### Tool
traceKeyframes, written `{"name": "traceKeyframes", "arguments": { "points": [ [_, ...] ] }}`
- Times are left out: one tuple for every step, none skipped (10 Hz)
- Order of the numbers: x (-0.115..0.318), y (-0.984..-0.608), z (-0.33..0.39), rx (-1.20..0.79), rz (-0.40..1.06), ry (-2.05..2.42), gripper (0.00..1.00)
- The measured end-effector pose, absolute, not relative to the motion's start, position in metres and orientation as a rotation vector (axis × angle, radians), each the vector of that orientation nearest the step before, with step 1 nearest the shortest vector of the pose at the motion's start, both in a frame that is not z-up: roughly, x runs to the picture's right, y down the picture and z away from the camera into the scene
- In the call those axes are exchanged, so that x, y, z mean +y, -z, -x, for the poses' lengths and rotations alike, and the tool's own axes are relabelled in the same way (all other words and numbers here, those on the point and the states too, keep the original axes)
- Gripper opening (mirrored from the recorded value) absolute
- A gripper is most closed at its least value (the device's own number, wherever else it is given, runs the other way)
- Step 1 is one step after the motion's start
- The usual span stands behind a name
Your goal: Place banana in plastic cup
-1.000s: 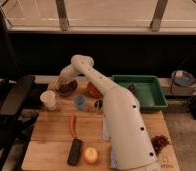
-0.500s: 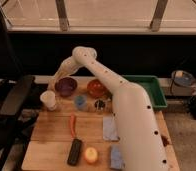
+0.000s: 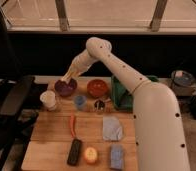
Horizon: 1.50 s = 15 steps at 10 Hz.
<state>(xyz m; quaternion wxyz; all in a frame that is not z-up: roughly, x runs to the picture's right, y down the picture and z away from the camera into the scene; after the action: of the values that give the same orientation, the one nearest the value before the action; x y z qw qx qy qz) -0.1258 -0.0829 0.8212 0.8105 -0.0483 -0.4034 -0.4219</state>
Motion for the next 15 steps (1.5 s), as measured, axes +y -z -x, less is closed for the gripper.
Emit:
{"name": "traceKeyframes", "arguments": {
  "points": [
    [-0.076,-0.807,0.12,-0.853,0.136,0.903,0.0],
    [-0.066,-0.789,0.11,-0.835,0.178,0.897,0.0],
    [-0.057,-0.777,0.105,-0.82,0.208,0.895,0.0],
    [-0.049,-0.767,0.102,-0.81,0.232,0.895,0.0],
    [-0.037,-0.758,0.101,-0.803,0.265,0.893,0.0],
    [-0.02,-0.753,0.1,-0.804,0.306,0.884,0.0],
    [-0.008,-0.755,0.101,-0.811,0.332,0.873,0.0],
    [0.002,-0.758,0.102,-0.816,0.351,0.864,0.0],
    [0.015,-0.765,0.105,-0.829,0.376,0.846,0.0],
    [0.025,-0.771,0.108,-0.84,0.391,0.833,0.0],
    [0.032,-0.775,0.11,-0.851,0.405,0.822,0.0],
    [0.039,-0.78,0.113,-0.859,0.419,0.81,0.01],
    [0.046,-0.785,0.115,-0.855,0.431,0.799,0.07],
    [0.052,-0.79,0.115,-0.845,0.443,0.789,0.15],
    [0.06,-0.797,0.114,-0.829,0.458,0.776,0.26]
  ]
}}
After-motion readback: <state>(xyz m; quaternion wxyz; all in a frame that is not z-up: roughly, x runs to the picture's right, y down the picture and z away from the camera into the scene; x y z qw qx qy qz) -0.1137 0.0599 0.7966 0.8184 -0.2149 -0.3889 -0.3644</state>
